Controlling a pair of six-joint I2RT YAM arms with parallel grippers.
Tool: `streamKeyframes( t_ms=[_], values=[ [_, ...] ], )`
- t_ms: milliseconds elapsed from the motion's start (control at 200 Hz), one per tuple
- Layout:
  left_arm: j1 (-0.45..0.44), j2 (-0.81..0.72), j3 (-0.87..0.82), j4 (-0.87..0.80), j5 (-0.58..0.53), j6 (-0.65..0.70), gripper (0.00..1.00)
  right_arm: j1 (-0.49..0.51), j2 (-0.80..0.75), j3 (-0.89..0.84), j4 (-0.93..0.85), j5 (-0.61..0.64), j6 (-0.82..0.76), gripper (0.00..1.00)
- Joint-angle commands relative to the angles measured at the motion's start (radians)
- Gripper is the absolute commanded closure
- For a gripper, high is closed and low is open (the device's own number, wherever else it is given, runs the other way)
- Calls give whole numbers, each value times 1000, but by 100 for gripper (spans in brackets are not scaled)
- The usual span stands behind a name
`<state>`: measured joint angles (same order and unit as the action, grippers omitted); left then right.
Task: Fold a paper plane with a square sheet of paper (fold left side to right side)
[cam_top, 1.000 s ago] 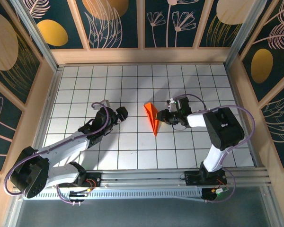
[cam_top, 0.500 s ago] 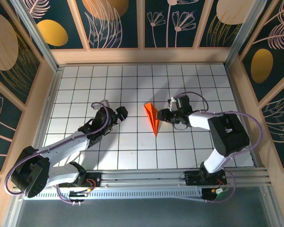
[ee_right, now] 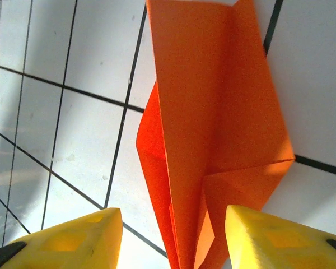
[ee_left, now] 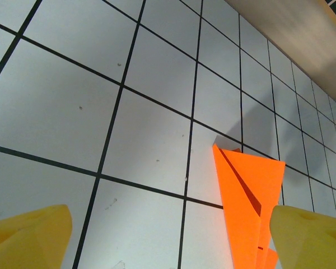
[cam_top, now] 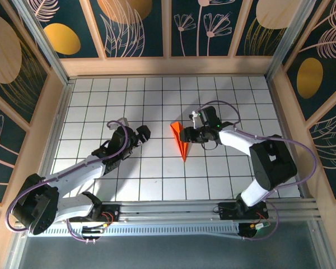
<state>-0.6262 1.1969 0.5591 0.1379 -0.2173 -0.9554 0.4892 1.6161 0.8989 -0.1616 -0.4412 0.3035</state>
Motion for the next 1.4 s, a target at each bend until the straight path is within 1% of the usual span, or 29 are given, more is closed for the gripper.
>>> streamKeyframes(
  t_ms=[0,205,385,566,781,1061,1101,1396],
  values=[
    [9,-23,1,0,-6,10,9,15,36,29,-56,22,-17,49],
    [9,-28,-5,-1,-10,9,9,31,66,41,-59,25,-11,49],
    [11,-23,-5,0,-7,9,8,37,84,50,-57,21,-7,52],
    [10,-23,-5,-3,-8,8,8,42,102,61,-64,38,-7,59],
    [10,-26,-5,-4,-10,9,8,46,112,66,-67,42,-6,70],
    [12,-30,-11,-6,-13,8,8,52,132,77,-90,86,5,75],
    [12,-31,-11,-5,-14,9,8,73,136,82,-95,95,6,76],
    [12,-34,-22,-3,-16,5,8,112,168,119,-138,175,38,83]
  ],
)
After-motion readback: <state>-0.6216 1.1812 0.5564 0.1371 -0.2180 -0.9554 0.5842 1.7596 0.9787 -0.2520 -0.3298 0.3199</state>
